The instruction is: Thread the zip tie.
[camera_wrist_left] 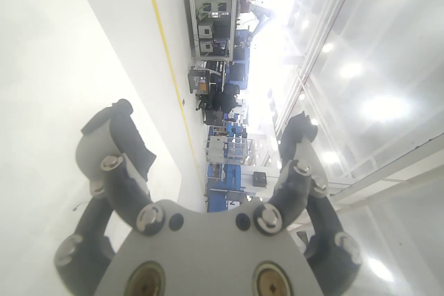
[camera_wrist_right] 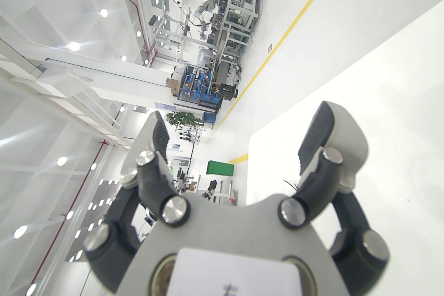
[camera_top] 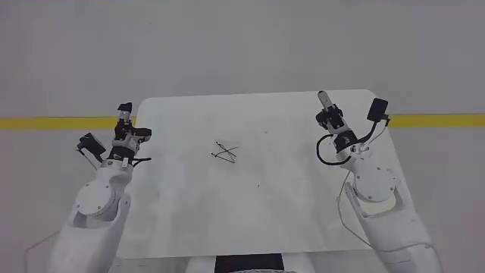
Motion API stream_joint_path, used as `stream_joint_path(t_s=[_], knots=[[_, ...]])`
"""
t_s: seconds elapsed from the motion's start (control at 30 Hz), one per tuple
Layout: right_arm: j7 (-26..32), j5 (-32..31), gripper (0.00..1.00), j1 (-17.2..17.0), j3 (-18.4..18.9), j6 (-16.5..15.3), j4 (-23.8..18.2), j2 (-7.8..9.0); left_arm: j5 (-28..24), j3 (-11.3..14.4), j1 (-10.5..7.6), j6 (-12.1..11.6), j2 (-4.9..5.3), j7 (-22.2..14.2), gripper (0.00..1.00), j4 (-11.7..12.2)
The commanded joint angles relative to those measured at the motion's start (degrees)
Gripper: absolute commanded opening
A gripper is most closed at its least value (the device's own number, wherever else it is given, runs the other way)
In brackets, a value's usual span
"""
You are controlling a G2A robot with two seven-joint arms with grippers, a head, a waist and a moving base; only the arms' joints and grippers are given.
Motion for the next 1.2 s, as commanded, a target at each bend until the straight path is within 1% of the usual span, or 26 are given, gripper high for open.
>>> stream_joint_path(t_s=[0.0,0.1,0.2,0.23,0.3,0.33,0.4,0.7,0.73,0.77,0.8,0.9,1.03,1.07,1.1,1.17], knots=[[3.5,-6.5,1.00,5.5,-2.6,2.3,-1.0,-0.10,0.0,0.0,0.00,0.0,0.00,0.0,1.00,0.0],[5.6,-10.4,1.00,11.0,-6.4,4.7,0.3,-0.56,0.0,0.0,0.00,0.0,0.00,0.0,1.00,0.0],[7.9,-14.7,1.00,15.3,-10.3,5.2,2.1,-1.01,0.0,0.0,0.00,0.0,0.00,0.0,1.00,0.0],[9.0,-16.4,1.00,16.8,-12.0,5.1,2.9,-1.22,0.0,0.0,0.00,0.0,0.00,0.0,1.00,0.0],[10.3,-18.8,1.00,18.8,-14.4,4.5,4.1,-1.51,0.0,0.0,0.00,0.0,0.00,0.0,1.00,0.0],[11.4,-20.5,1.00,19.7,-15.7,3.6,4.8,-1.65,0.0,0.0,0.00,0.0,0.00,0.0,1.00,0.0],[13.5,-22.9,1.00,20.4,-17.4,0.8,5.7,-1.66,0.0,0.0,0.00,0.0,0.00,0.0,1.00,0.0],[13.5,-22.9,1.00,20.4,-17.4,0.8,5.7,-1.66,0.0,0.0,0.00,0.0,0.00,0.0,1.00,0.0],[14.1,-24.0,1.00,20.7,-17.6,0.1,5.5,-1.60,0.0,0.0,0.00,0.0,0.00,0.0,1.00,0.0],[16.1,-26.9,1.00,21.5,-18.0,-1.6,5.7,-1.44,0.0,0.0,0.00,0.0,0.00,0.0,1.00,0.0],[18.1,-27.9,1.00,22.6,-18.3,-3.4,6.1,-1.39,0.0,0.0,0.00,0.0,0.00,0.0,1.00,0.0],[25.0,-32.9,1.00,26.5,-19.8,-7.3,8.2,-1.29,0.0,0.0,0.00,0.0,0.00,0.0,1.00,0.0],[34.8,-35.7,1.00,32.1,-23.5,-12.4,11.8,-1.68,0.0,0.0,0.00,0.0,0.00,0.0,1.00,0.0],[36.8,-36.7,1.00,33.6,-24.4,-13.7,12.5,-1.81,0.0,0.0,0.00,0.0,0.00,0.0,1.00,0.0],[37.8,-37.3,1.00,34.7,-25.3,-14.4,13.4,-1.99,0.0,0.0,0.00,0.0,0.00,0.0,1.00,0.0],[42.4,-37.9,1.00,37.0,-28.0,-16.7,15.3,-2.45,0.0,0.0,0.00,0.0,0.00,0.0,1.00,0.0]])
